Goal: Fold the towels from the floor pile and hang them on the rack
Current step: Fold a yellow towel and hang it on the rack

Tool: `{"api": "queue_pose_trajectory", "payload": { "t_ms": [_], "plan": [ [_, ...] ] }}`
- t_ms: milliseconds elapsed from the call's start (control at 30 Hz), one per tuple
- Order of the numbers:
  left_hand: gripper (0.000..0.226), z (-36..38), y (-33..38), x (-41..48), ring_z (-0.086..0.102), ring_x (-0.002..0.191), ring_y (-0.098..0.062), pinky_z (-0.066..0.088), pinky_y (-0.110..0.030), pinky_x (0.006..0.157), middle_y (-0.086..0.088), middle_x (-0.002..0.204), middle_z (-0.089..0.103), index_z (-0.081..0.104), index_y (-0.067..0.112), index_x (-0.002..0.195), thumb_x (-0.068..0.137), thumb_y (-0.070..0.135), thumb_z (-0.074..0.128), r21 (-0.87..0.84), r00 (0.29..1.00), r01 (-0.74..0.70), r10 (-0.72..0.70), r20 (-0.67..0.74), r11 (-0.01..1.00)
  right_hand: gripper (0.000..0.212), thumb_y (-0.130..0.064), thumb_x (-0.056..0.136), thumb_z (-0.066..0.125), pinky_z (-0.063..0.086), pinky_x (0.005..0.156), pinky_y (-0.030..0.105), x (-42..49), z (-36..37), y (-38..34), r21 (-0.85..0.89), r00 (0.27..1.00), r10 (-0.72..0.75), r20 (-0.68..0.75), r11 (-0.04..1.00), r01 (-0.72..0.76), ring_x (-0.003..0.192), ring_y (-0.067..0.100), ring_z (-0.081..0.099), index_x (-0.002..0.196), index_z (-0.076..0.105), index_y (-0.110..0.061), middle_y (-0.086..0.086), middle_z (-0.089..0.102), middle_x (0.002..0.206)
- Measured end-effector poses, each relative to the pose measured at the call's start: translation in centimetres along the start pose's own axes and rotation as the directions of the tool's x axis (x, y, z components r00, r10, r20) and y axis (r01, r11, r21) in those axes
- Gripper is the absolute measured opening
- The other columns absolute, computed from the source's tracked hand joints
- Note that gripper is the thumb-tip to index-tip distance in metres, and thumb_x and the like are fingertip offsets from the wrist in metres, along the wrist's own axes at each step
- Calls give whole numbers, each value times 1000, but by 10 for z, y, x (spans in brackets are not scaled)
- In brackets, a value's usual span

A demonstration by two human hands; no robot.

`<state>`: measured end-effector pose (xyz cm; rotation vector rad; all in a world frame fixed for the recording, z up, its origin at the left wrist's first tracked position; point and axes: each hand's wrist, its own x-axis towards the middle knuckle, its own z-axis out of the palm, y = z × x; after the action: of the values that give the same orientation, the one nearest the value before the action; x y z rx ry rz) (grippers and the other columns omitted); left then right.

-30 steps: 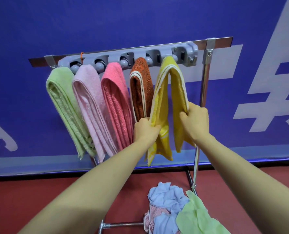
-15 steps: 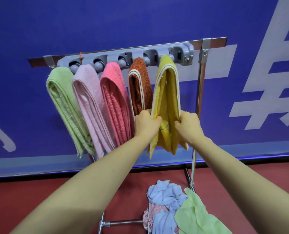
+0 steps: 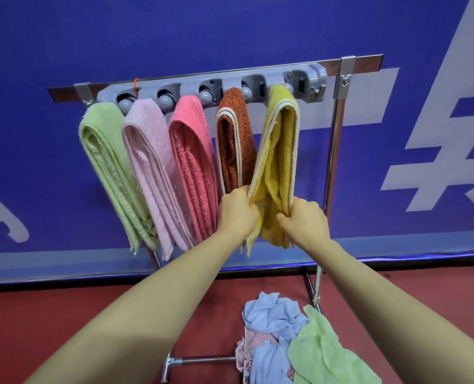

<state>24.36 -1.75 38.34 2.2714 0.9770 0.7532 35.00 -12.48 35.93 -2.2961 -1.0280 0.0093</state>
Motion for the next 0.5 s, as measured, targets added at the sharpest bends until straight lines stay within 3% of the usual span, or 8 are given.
{"api": "queue_pose_trajectory", "payload": {
  "t_ms": [133, 233, 367, 433, 500],
  "plan": [
    [32, 0, -9, 1, 63, 91, -47, 50, -44, 72, -19, 92, 71, 68, 19, 103, 81, 5, 49, 113, 998, 27, -20, -62, 993, 18, -39, 71, 51, 54, 63, 39, -5, -10, 8, 39, 1000, 19, 22, 999, -20, 70, 36, 61, 70, 49, -21, 7, 61, 61],
    [29, 9, -11, -7, 64, 95, -47, 52, -46, 77, -23, 97, 71, 68, 16, 105, 82, 10, 53, 190, 999, -1, -6, 37, 982, 18, -39, 68, 46, 56, 62, 41, -9, -12, 9, 158, 993, -47, 111, 987, 29, 59, 22, 66, 65, 50, -22, 1, 60, 46],
    [37, 34, -6, -27, 63, 103, -49, 52, -48, 83, -26, 107, 70, 64, 16, 119, 85, 11, 51, 242, 977, -47, -5, 213, 969, 20, -34, 82, 55, 53, 68, 41, -11, -1, 5, 210, 983, -140, 118, 971, 113, 63, 17, 63, 66, 53, -22, -3, 63, 56],
    [43, 39, -7, -31, 63, 103, -48, 54, -47, 84, -27, 108, 69, 60, 17, 127, 86, 11, 47, 173, 975, -15, -25, 222, 985, 26, -30, 88, 59, 49, 63, 39, -11, 3, 4, 202, 983, -151, 107, 971, 127, 62, 18, 56, 65, 48, -25, -4, 58, 58],
    [46, 37, -9, -29, 68, 96, -39, 56, -35, 78, -20, 102, 72, 61, 19, 126, 83, 14, 47, 8, 966, 42, -42, 256, 999, 22, -25, 90, 59, 46, 61, 35, -11, 1, 5, 224, 978, -156, 138, 967, 123, 64, 17, 56, 69, 52, -25, -3, 59, 62]
  ]
}}
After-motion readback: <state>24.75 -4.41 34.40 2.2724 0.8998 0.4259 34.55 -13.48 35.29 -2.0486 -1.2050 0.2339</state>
